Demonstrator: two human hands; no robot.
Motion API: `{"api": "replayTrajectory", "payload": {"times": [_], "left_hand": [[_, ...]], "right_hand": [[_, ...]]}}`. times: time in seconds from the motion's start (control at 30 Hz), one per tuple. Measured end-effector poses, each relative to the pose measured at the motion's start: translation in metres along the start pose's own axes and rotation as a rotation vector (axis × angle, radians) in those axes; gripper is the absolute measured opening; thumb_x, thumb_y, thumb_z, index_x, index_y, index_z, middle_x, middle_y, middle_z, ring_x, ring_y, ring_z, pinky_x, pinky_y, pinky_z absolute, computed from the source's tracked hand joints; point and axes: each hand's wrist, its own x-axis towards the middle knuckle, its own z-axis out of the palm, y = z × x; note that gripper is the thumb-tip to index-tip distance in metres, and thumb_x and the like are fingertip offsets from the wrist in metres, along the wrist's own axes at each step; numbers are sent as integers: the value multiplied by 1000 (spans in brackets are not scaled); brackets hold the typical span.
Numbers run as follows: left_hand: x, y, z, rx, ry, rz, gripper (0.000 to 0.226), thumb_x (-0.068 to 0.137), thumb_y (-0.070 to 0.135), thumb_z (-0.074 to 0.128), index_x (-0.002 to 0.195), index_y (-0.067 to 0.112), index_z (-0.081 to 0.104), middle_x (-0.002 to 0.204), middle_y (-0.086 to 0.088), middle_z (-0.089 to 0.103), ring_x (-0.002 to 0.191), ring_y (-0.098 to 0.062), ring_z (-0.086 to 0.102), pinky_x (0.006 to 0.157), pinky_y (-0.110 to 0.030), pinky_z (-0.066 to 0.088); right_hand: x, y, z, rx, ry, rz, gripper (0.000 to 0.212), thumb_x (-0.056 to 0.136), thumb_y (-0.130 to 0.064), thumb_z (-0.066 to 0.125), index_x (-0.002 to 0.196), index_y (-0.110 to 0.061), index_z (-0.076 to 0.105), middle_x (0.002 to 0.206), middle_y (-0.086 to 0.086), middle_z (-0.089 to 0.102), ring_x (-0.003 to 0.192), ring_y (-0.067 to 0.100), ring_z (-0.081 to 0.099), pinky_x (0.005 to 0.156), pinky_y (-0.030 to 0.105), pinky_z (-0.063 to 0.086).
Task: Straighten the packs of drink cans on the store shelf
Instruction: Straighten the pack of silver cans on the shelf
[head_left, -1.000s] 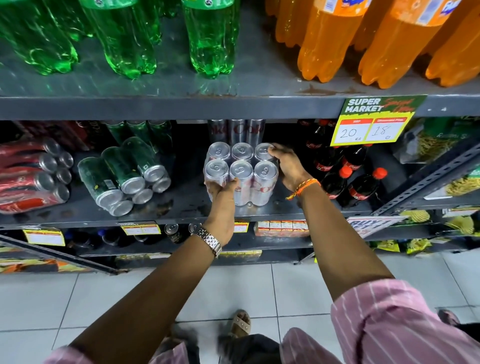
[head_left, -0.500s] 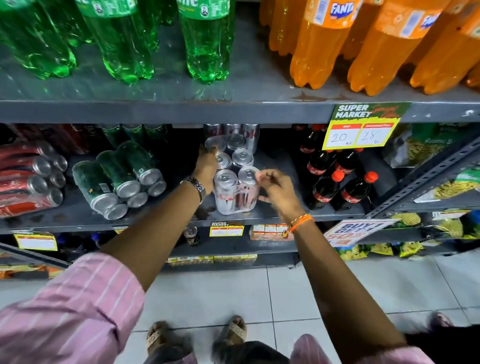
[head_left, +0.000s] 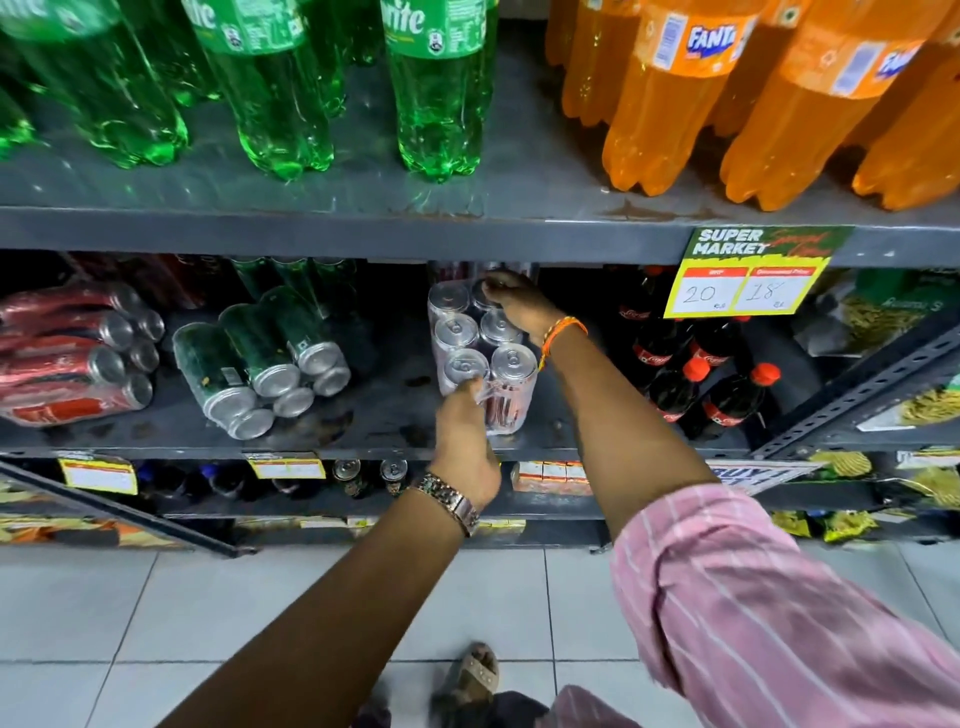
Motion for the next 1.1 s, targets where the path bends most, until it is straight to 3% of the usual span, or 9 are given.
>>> {"api": "replayTrajectory", "payload": {"times": [0.07, 0.13, 0.33, 0.43, 0.53, 0.67, 0.77, 1.0, 1.1], "left_hand": [[-1, -6, 4, 12, -7, 38, 26, 101, 27, 48, 115, 16, 66, 99, -1, 80, 91, -14, 76, 79, -26, 62], [0, -12, 5, 12, -2, 61, 40, 101, 29, 46, 136, 13, 56, 129, -11, 70, 119, -28, 66, 107, -45, 51], [34, -12, -8, 36, 124, 172, 28, 103, 30, 41, 124, 13, 42, 102, 8, 52, 90, -8, 50, 91, -29, 31], [52, 0, -17, 199, 88, 267, 38, 102, 34, 43, 133, 12, 40, 112, 1, 58, 110, -24, 57, 92, -32, 41], [69, 15, -22, 308, 43, 320, 57, 102, 39, 43, 151, 14, 29, 147, -7, 51, 134, -28, 52, 109, -38, 45], [88, 37, -29, 331, -11, 418, 49, 103, 21, 44, 151, 10, 37, 125, -8, 57, 92, -13, 61, 59, -12, 54], [101, 52, -34, 384, -63, 424, 39, 103, 13, 43, 140, 4, 51, 111, -7, 63, 90, -15, 62, 77, -20, 54], [105, 60, -40, 471, -165, 454, 39, 103, 4, 40, 140, 0, 53, 134, -18, 63, 115, -22, 57, 112, -41, 43], [103, 64, -41, 514, -154, 442, 39, 104, 5, 41, 140, 2, 53, 134, -12, 63, 116, -18, 55, 112, -35, 43]], "right_hand": [[1, 4, -2, 8, 1, -3, 36, 102, -11, 49, 134, 4, 54, 141, 26, 55, 111, 21, 51, 93, 27, 45], [-2, 8, -5, 36, 7, 8, 36, 102, -12, 49, 135, 2, 53, 141, 24, 56, 110, 19, 50, 84, 22, 43], [-23, 25, -22, 58, 67, 54, 29, 99, -14, 54, 128, -8, 59, 119, 11, 64, 109, 20, 55, 90, 27, 45], [-43, 37, -30, 49, 113, 78, 13, 96, -21, 57, 106, -22, 65, 106, 3, 67, 103, 20, 59, 82, 27, 49], [-69, 46, -28, 103, 122, 107, 16, 90, -28, 55, 104, -30, 63, 122, 11, 68, 115, 31, 65, 102, 49, 54], [-97, 50, -16, 112, 185, 110, 29, 84, -24, 56, 113, -21, 60, 120, 14, 69, 115, 33, 66, 101, 57, 52], [-109, 52, -6, 50, 255, 118, 27, 86, -23, 57, 112, -15, 57, 115, 14, 71, 108, 33, 68, 96, 55, 55], [-118, 50, -2, 12, 304, 135, 22, 89, -25, 63, 104, -10, 57, 111, 15, 71, 106, 33, 70, 91, 54, 58], [-120, 39, -6, -12, 279, 175, 25, 87, -27, 64, 104, -11, 57, 109, 15, 71, 104, 30, 69, 91, 53, 58]]}}
